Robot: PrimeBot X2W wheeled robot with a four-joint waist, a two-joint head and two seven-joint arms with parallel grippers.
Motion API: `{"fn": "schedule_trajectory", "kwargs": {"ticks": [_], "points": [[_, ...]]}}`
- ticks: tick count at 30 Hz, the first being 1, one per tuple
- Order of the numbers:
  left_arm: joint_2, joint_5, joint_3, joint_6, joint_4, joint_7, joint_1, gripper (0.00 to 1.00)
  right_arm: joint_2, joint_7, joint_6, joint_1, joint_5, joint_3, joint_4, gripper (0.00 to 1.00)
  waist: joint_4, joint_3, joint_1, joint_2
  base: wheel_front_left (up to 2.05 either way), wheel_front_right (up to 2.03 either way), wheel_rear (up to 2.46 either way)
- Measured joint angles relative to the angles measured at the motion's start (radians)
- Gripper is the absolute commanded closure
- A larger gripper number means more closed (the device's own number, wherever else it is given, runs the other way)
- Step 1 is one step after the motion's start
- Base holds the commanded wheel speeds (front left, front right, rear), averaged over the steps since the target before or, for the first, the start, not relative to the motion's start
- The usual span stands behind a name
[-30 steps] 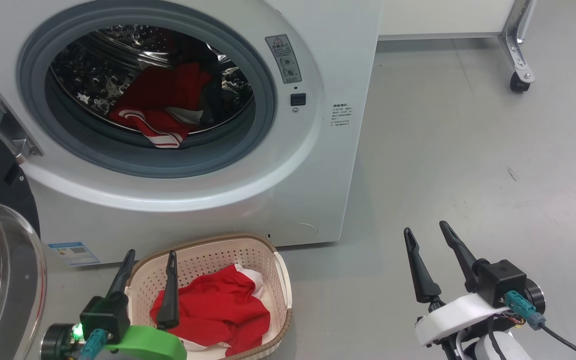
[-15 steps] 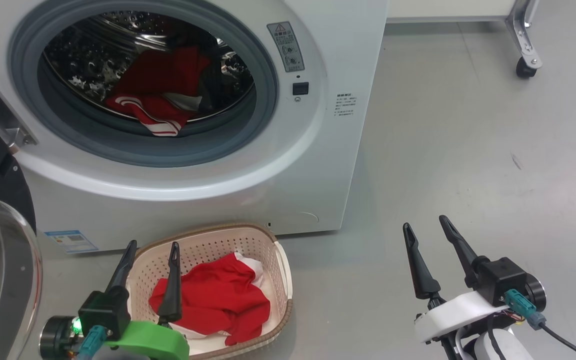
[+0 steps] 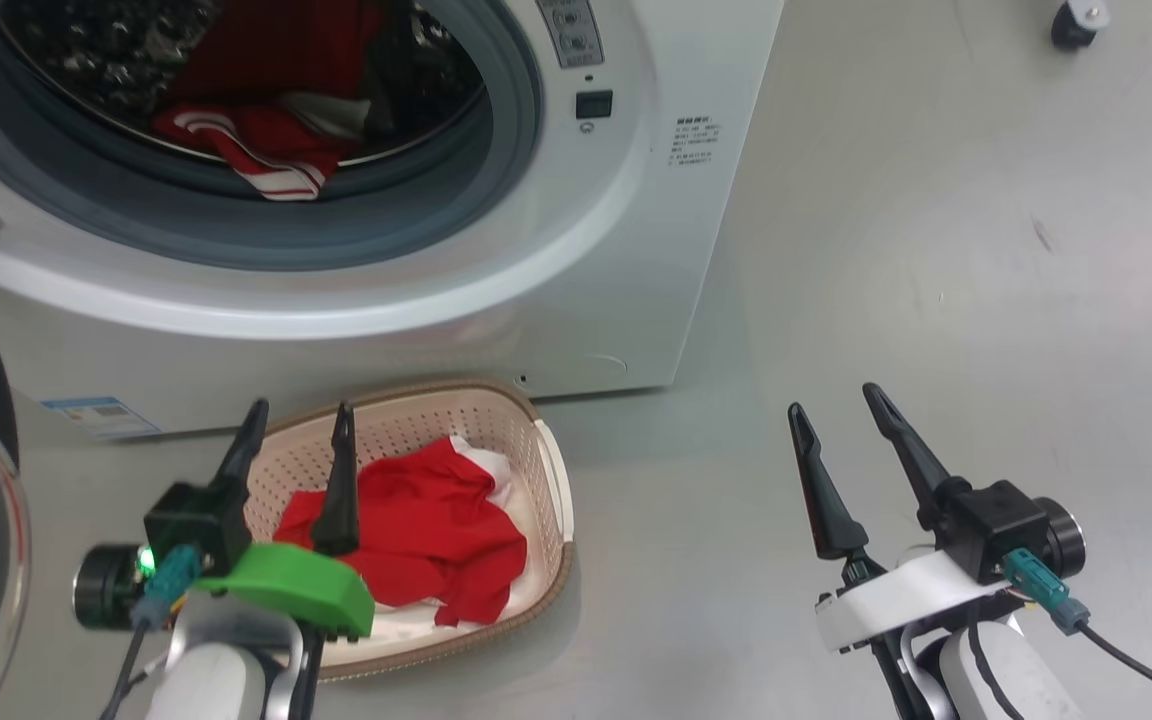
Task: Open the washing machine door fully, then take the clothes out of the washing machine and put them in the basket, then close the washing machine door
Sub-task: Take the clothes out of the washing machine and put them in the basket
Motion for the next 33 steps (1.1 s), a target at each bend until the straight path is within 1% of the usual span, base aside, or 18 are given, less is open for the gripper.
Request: {"fn": "schedule_trajectory", "kwargs": {"ticks": [6,12,15,19,26,31,33], "points": [[-0.003,-0.003,-0.016,-0.022,0.057,0.041,-0.134,0.0,-0.002,0.0,0.0,-0.042,-0.002,0.0,-0.017,0.0,-0.012,0.079,0.0,0.0,0.0,0.0,0.0],[-0.002,-0.002,-0.011,-0.023,0.123,0.095,-0.262,0.0,-0.002,0.0,0.005,-0.09,-0.002,0.001,-0.041,0.0,-0.026,0.161,0.0,0.0,0.0,0.0,0.0],[0.011,-0.002,-0.001,-0.023,0.157,0.134,-0.336,0.0,-0.001,0.0,0.009,-0.119,-0.001,0.007,-0.051,0.0,-0.035,0.203,0.0,0.0,0.0,0.0,0.0],[0.05,-0.001,0.024,-0.023,0.201,0.212,-0.425,0.0,-0.001,0.0,0.016,-0.164,0.003,0.022,-0.066,0.0,-0.054,0.259,0.0,0.0,0.0,0.0,0.0],[0.13,0.001,0.061,-0.03,0.238,0.339,-0.588,0.0,0.0,0.0,0.018,-0.228,0.03,0.033,-0.072,0.0,-0.104,0.348,0.0001,0.0,0.0,0.0,0.0],[0.197,0.003,0.088,-0.035,0.25,0.405,-0.683,0.0,0.0,0.0,0.015,-0.254,0.105,0.066,-0.082,0.0,-0.157,0.392,0.0001,0.0,0.0,0.0,0.0],[0.225,0.013,0.095,-0.041,0.252,0.424,-0.724,0.0,0.0,0.0,0.007,-0.259,0.133,0.075,-0.086,0.0,-0.177,0.408,0.0001,0.0,0.0,0.0,0.0]]}}
